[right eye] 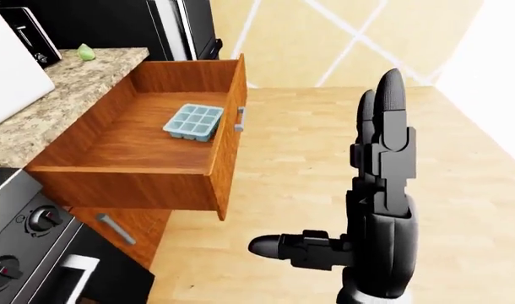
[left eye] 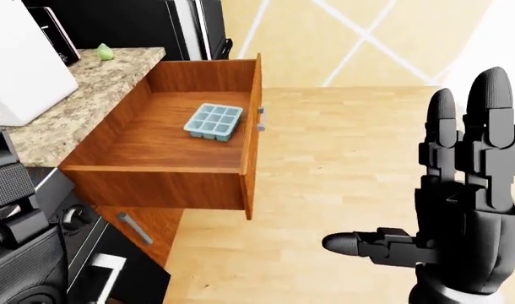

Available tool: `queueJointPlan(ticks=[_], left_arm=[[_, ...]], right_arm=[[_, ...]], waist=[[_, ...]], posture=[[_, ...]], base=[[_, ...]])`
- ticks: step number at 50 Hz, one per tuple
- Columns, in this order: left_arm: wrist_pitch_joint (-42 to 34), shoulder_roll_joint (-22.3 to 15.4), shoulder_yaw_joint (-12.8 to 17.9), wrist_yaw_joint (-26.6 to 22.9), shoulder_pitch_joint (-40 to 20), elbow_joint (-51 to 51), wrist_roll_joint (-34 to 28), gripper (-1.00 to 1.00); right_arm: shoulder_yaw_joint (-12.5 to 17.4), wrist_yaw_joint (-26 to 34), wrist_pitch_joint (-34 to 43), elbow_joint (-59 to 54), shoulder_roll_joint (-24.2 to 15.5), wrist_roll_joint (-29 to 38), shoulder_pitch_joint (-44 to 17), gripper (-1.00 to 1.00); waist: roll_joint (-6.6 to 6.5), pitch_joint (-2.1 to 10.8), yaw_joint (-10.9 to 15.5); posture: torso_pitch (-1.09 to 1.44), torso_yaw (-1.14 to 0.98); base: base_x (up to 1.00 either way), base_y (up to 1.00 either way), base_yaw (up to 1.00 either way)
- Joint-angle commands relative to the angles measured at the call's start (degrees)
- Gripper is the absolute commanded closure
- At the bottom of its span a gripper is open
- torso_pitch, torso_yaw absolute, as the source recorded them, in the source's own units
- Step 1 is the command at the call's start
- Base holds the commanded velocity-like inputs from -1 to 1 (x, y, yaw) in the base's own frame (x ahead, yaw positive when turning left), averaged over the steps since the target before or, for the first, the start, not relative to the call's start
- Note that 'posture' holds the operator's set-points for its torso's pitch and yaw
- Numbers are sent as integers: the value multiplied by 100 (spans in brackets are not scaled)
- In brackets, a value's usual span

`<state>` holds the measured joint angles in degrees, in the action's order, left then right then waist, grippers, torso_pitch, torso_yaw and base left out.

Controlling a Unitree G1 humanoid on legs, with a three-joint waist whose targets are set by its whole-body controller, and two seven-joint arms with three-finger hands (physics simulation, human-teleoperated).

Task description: Close the right drawer.

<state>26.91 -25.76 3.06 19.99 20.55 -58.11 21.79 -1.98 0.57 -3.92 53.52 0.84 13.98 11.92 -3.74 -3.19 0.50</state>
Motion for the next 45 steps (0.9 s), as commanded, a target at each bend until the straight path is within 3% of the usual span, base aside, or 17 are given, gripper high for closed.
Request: queueJointPlan(ticks=[1, 8, 11, 13, 16, 20, 22, 24, 25, 27, 33, 37, 38, 39, 40, 42, 45], left_arm=[[87, -50, 48, -9, -7, -187, -15, -100], [86, -14, 46, -47, 3, -187, -21, -100], [78, 13, 46, -74, 3, -187, -21, -100], [78, 7, 47, -68, 3, -187, -20, -100], [69, -18, 55, -40, -9, -187, -12, -100], [68, -55, 55, -3, -21, -187, -9, -100], [58, -66, 55, 13, -33, -187, -7, -100], [54, -59, 49, 9, -38, -187, -12, -100], [54, -48, 47, -1, -36, -187, -13, -100], [44, -24, 52, -23, -39, -187, -8, -100], [29, 37, 44, -81, -36, -187, -16, -100], [5, 129, 39, -172, -34, -187, -24, -100], [-3, 149, 39, -190, -34, -187, -25, -100], [-2, 164, 34, -206, -32, -187, -31, -100], [-7, 175, 32, -219, -30, -187, -31, -100], [-5, 179, 44, -222, -29, -187, -22, -100], [-1, 198, 28, -244, -17, -187, -30, -100]], right_arm=[[39, -24, -137, 209, -25, -9, -34, -100], [47, -21, -153, 194, -26, -18, -29, -100], [55, -22, -134, 198, -21, -18, -39, -100], [60, -22, -161, 179, -23, -29, -30, -100], [90, -25, -225, 130, -25, -44, -16, -100], [118, -17, -295, 90, -21, -75, 15, -100], [117, -13, -313, 77, -17, -74, 23, -100], [127, -15, -336, 60, -15, -77, 31, -100], [126, -13, -318, 75, -11, -69, 26, -100], [114, -11, -294, 83, -8, -57, 18, -100], [77, -8, -113, 191, -5, -1, -51, -100], [44, -14, -33, 228, -15, 35, -83, -100], [47, -15, -18, 238, -16, 31, -85, -100], [42, -19, -22, 239, -17, 35, -82, -100], [41, -21, -27, 231, -19, 31, -80, -100], [58, -33, -46, 229, -20, 19, -77, -100], [81, -40, -118, 179, -23, 2, -44, -100]], waist=[[-74, 5, -16], [292, -24, -45], [613, 43, -61], [478, 24, -140], [519, 59, -103], [334, -15, -82], [149, -15, -97], [-276, 113, -74], [-93, 54, -18], [-55, -1, -12], [292, -8, -40], [653, 2, -104], [472, 20, -146], [565, 29, -89], [569, 53, -107], [517, 83, -82], [347, -7, -80]], posture=[[0, 0], [0, 0], [0, 0], [0, 0], [0, 0], [0, 0], [0, 0], [0, 0], [0, 0], [0, 0], [0, 0], [0, 0], [0, 0], [0, 0], [0, 0], [0, 0], [0, 0]], base=[[0, 21, 0], [0, 21, 0], [0, 21, 0], [0, 21, 0], [0, 21, 0], [0, 21, 0], [0, 21, 0], [0, 21, 0], [0, 21, 0], [0, 21, 0], [0, 21, 0], [0, 21, 0], [0, 22, 0], [0, 22, 0], [0, 21, 0], [0, 21, 0], [0, 21, 0]])
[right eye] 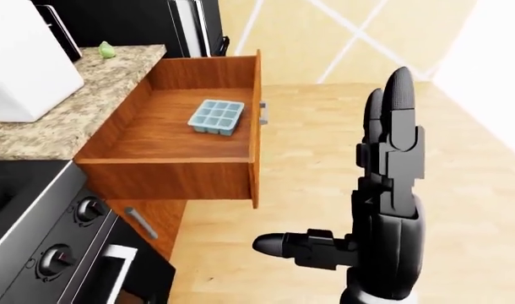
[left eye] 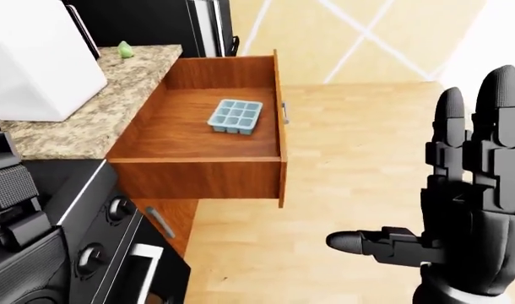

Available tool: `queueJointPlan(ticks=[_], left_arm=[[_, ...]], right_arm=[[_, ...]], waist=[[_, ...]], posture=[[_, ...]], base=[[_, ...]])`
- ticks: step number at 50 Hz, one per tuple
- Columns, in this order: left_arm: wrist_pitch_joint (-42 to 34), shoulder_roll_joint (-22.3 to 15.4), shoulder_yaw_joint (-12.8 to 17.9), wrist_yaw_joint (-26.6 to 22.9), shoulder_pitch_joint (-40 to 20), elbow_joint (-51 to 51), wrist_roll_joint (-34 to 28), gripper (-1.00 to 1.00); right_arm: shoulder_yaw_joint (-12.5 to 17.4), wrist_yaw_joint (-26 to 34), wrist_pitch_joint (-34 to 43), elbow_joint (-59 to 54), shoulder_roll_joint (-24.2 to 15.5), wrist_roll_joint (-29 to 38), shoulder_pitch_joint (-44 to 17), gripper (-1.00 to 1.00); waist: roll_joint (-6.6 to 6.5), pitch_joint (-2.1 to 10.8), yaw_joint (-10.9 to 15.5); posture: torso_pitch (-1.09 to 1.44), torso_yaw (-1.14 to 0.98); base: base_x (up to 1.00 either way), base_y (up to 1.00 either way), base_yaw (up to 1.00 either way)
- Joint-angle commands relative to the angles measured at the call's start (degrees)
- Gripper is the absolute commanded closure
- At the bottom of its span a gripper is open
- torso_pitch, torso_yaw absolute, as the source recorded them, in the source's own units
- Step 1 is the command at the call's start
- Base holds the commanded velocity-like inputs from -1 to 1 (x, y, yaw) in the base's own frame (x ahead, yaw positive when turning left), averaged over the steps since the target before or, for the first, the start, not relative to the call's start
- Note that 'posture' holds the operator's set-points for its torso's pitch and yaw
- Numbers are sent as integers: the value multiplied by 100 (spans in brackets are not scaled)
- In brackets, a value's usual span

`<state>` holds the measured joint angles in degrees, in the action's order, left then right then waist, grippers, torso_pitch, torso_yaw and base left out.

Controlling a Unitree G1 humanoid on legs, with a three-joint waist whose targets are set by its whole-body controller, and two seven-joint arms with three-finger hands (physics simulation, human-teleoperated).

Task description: Close the right drawer.

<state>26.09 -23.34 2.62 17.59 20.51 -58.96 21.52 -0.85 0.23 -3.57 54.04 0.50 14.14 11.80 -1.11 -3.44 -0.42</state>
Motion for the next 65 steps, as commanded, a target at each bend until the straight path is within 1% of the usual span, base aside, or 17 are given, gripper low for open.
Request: queueJointPlan(ticks=[1, 4, 6, 10, 15, 17, 20, 23, 32, 37, 40, 48, 52, 53, 54, 62, 65], left_arm=[[85, -47, 72, -2, -9, -103, 4, -100], [87, -44, 73, -6, -6, -103, 5, -100], [90, -44, 70, -9, -3, -103, 3, -100], [96, -68, 73, 10, -1, -103, 8, -100], [113, -82, 64, 20, 12, -103, 1, -100], [109, -82, 71, 21, 8, -103, 6, -100], [99, -61, 76, 1, 4, -103, 7, -100], [95, -88, 79, 25, -6, -103, 19, -100], [144, -394, 55, 333, -45, -103, 23, -100], [143, -426, 45, 365, -53, -103, 17, -100], [128, -366, 47, 304, -50, -103, 13, -100], [81, -247, 65, 179, -53, -103, 34, -100], [78, -225, 64, 157, -45, -103, 37, -100], [84, -226, 53, 156, -41, -103, 28, -100], [86, -229, 49, 161, -40, -103, 27, -100], [102, -252, 36, 177, -29, -103, 23, -100], [93, -276, 46, 200, -41, -103, 38, -100]], right_arm=[[-21, -10, -177, 119, 13, -20, -25, -100], [26, -18, -128, 161, 33, -120, -58, -100], [25, -16, -89, 122, 30, -122, -79, -100], [68, -56, -15, 108, 36, -111, -98, -100], [61, -58, -36, 119, 35, -70, -79, -100], [44, -48, -9, 125, 35, -61, -92, -100], [30, -47, 30, 107, 30, -24, -111, -100], [34, -38, -46, 49, 18, -35, -83, -100], [76, -36, -207, -89, 25, -45, -32, -100], [39, -24, -134, -44, 38, -5, -47, -100], [21, -29, -62, -8, 34, 24, -70, -100], [17, -51, -27, -3, 20, 19, -77, -100], [36, -49, -48, -36, 22, 2, -69, -100], [41, -46, -45, -39, 23, -4, -72, -100], [39, -47, -42, -44, 23, 10, -73, -100], [11, -32, -97, -160, 14, 23, -77, -100], [12, -33, -67, -123, 16, 48, -103, -100]], waist=[[2, 7, 3], [-493, 172, -83], [-234, 55, -14], [162, 187, 53], [103, 251, 92], [75, -67, 96], [107, -108, 56], [356, 3, 51], [126, -69, 21], [-396, 70, -59], [-395, -92, 18], [-86, -1, 208], [381, 215, 202], [228, 82, 132], [303, -75, 143], [152, 36, -62], [-138, 135, -76]], posture=[[0, 0], [0, 0], [0, 0], [0, 0], [0, 0], [0, 0], [0, 0], [0, 0], [0, 0], [0, 0], [0, 0], [0, 0], [0, 0], [0, 0], [0, 0], [0, 0], [0, 0]], base=[[0, 22, 0], [0, 5, 0], [0, 0, 0], [0, 0, 0], [3, 0, 0], [23, 0, 0], [28, 0, 0], [31, 0, 0], [42, 0, 0], [47, 0, 0], [47, 0, 0], [47, 0, 0], [41, 0, 0], [38, 0, 0], [37, 0, 0], [23, 0, 0], [0, 0, 0]])
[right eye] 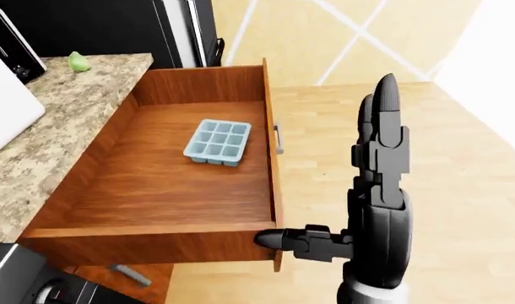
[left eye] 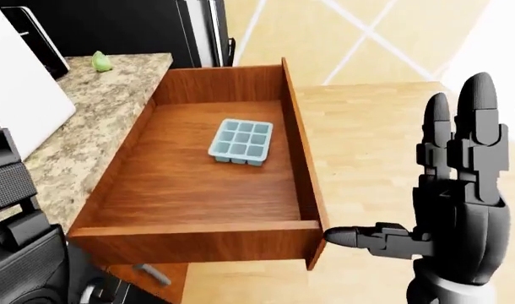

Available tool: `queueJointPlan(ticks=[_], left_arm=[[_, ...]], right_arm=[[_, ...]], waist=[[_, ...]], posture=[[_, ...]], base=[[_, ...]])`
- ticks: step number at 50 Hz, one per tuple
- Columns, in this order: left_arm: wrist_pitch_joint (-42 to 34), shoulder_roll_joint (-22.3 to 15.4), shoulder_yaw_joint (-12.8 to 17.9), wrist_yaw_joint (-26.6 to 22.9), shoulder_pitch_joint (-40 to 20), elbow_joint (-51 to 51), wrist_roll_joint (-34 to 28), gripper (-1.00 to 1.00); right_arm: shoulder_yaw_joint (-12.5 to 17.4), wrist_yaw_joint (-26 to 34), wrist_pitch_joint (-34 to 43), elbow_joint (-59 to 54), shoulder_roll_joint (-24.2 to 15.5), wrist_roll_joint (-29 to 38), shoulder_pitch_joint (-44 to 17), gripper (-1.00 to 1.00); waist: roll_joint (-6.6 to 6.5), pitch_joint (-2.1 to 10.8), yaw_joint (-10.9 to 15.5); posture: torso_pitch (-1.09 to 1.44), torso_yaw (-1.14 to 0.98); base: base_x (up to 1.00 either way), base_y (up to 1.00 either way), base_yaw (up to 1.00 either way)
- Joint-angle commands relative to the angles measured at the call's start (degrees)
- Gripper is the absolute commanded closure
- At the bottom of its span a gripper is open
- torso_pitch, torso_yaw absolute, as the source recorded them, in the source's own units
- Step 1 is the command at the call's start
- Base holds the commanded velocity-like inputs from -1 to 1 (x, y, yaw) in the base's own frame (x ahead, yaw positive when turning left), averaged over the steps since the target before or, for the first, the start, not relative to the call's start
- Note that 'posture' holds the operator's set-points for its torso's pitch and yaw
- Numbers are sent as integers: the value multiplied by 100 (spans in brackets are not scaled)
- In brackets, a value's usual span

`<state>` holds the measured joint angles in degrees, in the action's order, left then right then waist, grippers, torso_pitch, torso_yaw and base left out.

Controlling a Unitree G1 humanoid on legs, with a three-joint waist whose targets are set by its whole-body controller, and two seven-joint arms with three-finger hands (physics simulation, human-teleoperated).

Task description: Close the right drawer.

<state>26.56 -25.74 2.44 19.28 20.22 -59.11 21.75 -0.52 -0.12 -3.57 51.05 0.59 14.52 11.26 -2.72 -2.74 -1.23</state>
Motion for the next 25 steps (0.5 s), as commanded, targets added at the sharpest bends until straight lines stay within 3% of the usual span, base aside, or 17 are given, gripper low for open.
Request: queueJointPlan(ticks=[1, 2, 6, 8, 10, 15, 25], left_arm=[[46, -42, 63, 38, -14, -87, 15, -100], [50, -43, 64, 39, -13, -87, 15, -100], [49, -67, 77, 61, -22, -87, 26, -100], [53, -88, 76, 81, -22, -87, 32, -100], [63, -105, 73, 96, -17, -87, 29, -100], [71, -156, 68, 151, -27, -87, 28, -100], [45, -56, 68, 58, -18, -87, 20, -100]], right_arm=[[-17, -7, -72, 174, 7, 23, -51, -100], [-14, -12, -103, 157, 6, 10, -41, -100], [10, -23, -150, 145, 12, -24, -29, -100], [-2, -17, -134, 177, 14, -23, -32, -100], [-12, -11, -102, 203, 13, -1, -36, -100], [-28, 8, -85, 208, 8, -18, -38, -100], [-26, 11, -154, 123, -3, -41, -21, -100]], waist=[[-87, 177, -26], [120, -11, 4], [69, 88, 122], [172, 74, 169], [357, -8, 156], [237, 202, 174], [231, 208, 136]], posture=[[0, 0], [0, 0], [0, 0], [0, 0], [0, 0], [0, 0], [0, 0]], base=[[0, 0, 0], [0, 0, 0], [0, 0, 0], [0, 0, 0], [0, 0, 0], [0, 0, 0], [0, 0, 0]])
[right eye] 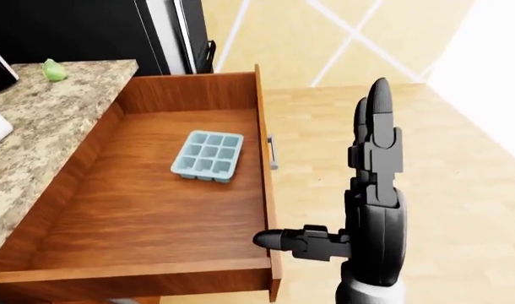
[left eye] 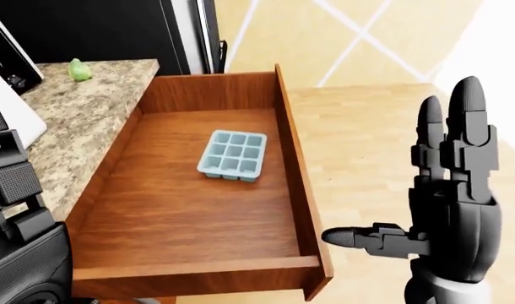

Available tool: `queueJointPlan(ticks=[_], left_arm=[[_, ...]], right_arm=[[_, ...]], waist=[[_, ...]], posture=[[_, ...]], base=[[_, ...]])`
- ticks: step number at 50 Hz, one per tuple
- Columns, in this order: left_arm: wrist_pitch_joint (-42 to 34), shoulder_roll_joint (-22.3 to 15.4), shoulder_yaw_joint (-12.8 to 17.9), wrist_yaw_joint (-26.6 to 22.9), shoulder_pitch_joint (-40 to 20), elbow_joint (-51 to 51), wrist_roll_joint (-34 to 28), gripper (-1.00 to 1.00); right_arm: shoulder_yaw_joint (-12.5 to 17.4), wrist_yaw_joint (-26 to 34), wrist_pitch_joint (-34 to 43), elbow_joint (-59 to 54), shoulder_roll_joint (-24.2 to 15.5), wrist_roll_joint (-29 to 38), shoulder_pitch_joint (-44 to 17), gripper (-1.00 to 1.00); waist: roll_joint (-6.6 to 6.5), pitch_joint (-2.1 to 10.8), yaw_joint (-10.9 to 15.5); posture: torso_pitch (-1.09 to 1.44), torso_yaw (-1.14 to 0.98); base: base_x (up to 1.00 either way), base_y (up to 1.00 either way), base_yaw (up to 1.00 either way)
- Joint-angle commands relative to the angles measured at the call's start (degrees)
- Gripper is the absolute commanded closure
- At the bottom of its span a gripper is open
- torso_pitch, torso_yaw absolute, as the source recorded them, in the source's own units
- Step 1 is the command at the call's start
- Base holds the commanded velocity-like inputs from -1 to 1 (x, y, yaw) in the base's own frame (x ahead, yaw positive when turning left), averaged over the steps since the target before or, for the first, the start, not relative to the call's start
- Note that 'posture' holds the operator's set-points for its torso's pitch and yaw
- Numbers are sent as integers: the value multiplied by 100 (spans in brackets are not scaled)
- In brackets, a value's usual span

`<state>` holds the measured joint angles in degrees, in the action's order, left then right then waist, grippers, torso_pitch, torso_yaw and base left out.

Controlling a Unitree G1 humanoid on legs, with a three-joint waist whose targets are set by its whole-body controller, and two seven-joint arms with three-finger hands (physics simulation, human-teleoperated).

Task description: Close the right drawer.

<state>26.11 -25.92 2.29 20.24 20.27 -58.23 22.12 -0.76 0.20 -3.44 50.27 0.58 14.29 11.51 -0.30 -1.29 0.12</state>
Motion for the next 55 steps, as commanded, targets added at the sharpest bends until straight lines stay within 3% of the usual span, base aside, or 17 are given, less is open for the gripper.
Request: queueJointPlan(ticks=[1, 12, 18, 23, 26, 32, 36, 38, 43, 51, 55], left_arm=[[86, -31, 84, -45, -25, -176, -17, -100], [93, -79, 63, 7, -41, -176, -32, -100], [103, -63, 31, -6, -21, -176, -59, -100], [77, 99, 28, -169, 8, -176, -70, -100], [74, 94, 40, -166, 3, -176, -58, -100], [69, -19, 41, -52, -31, -176, -48, -100], [58, -20, 52, -55, -36, -176, -29, -100], [55, -30, 70, -47, -40, -176, -10, -100], [9, 31, 76, -100, -56, -176, -6, -100], [-39, 79, 73, -142, -77, -176, -19, -100], [-14, -5, 62, -60, -83, -176, -24, -100]], right_arm=[[-3, -18, -176, 198, -2, -23, -41, -100], [169, 27, -13, 375, 5, -132, -121, -100], [637, 234, 514, 782, -36, -300, -386, -100], [1336, 458, 1072, 973, -222, -587, -851, -100], [1849, 568, 1637, 886, -537, -872, -1347, -100], [2500, 497, 1324, -391, -1188, -1226, -1945, -100], [2336, 481, 1375, -1138, -1448, -1002, -2143, -100], [2299, 478, 1038, -1844, -1507, -981, -2225, -100], [2186, 28, -120, -4434, -1716, -915, -2593, -100], [1631, -443, -1993, -8165, -2024, -901, -3465, -100], [1410, -612, -2682, -9499, -2091, -868, -3793, -100]], waist=[[-9, 58, -2], [-4, 22, -13], [0, 6, -3], [8, -3, 8], [20, -1, 13], [43, -15, 8], [52, -19, 11], [44, -30, 6], [51, -10, -6], [36, 41, 2], [11, 71, 13]], posture=[[0, 0], [0, 0], [0, 0], [0, 0], [0, 0], [0, 0], [0, 0], [0, 0], [0, 0], [0, 0], [0, 0]], base=[[0, 0, 0], [0, 0, 0], [0, 0, 0], [0, 0, 0], [0, 0, 0], [0, 0, 0], [0, 0, 0], [0, 0, 0], [0, 0, 0], [0, 0, 0], [0, 0, 0]])
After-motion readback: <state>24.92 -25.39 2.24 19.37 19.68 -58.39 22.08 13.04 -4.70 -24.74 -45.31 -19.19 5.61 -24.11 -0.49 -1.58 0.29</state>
